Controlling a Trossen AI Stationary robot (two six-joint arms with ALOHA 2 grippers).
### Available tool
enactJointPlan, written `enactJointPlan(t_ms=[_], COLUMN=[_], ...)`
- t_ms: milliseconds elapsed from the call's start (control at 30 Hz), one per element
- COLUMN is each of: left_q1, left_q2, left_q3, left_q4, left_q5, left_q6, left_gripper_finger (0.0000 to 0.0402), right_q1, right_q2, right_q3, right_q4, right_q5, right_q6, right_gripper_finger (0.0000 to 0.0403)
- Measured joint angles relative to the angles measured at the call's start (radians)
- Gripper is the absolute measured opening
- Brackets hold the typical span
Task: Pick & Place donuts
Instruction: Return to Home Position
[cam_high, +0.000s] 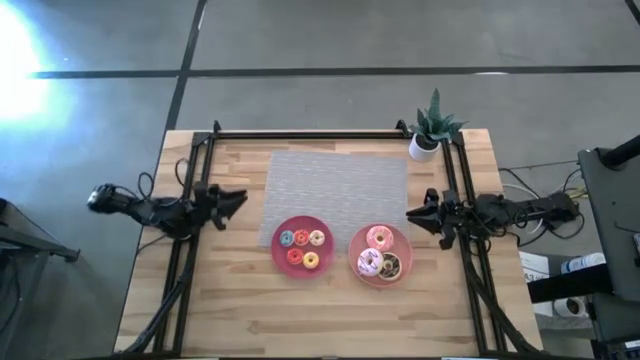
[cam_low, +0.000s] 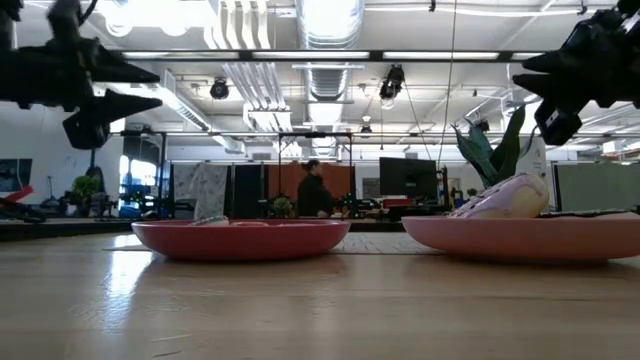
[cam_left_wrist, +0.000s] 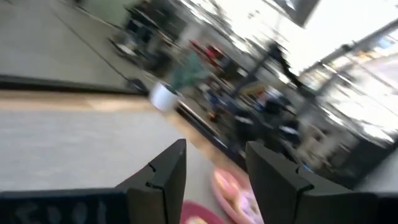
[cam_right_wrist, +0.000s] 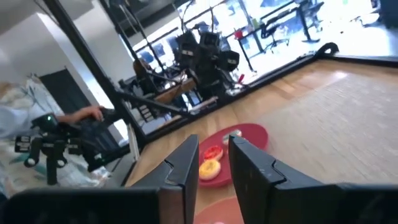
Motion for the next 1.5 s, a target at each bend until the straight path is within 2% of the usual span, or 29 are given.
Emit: enactJointPlan(t_ms=[233,333,867,933,1000,1167,1200,1267,1500], left_q1=[0.28,0.359,0.437,0.45,0.461,0.477,0.477,0.473,0.474], left_q2=[0.0,0.0,0.0,0.0,0.0,0.0,0.0,0.0,0.001], left_q3=[0.0,0.0,-0.002,-0.002,-0.003,-0.003,-0.003,-0.003,-0.002], left_q4=[-0.003,-0.003,-0.006,-0.001,-0.004,-0.059,-0.05,-0.049,-0.054], left_q5=[0.0,-0.001,0.016,0.074,0.199,0.763,0.845,0.867,0.69], left_q6=[0.0,0.0,0.031,0.073,0.15,0.495,0.561,0.612,0.502], left_gripper_finger=[0.0139,0.0139,0.0139,0.0139,0.0139,0.0139,0.0139,0.0139,0.0139], right_q1=[-0.02,-0.02,-0.02,-0.02,-0.02,-0.02,-0.02,-0.02,-0.02], right_q2=[0.005,0.018,0.035,0.035,0.035,0.035,0.035,0.035,0.035], right_q3=[0.0,0.0,0.0,0.0,0.0,0.0,0.0,0.0,0.0], right_q4=[0.002,0.0,0.001,0.001,0.001,0.001,0.001,0.001,0.001], right_q5=[0.005,0.004,0.005,0.005,0.005,0.005,0.005,0.005,0.005], right_q6=[0.001,0.001,0.001,0.001,0.001,0.001,0.001,0.001,0.001], right_gripper_finger=[0.0072,0.0074,0.0084,0.0081,0.0077,0.0071,0.007,0.007,0.0079])
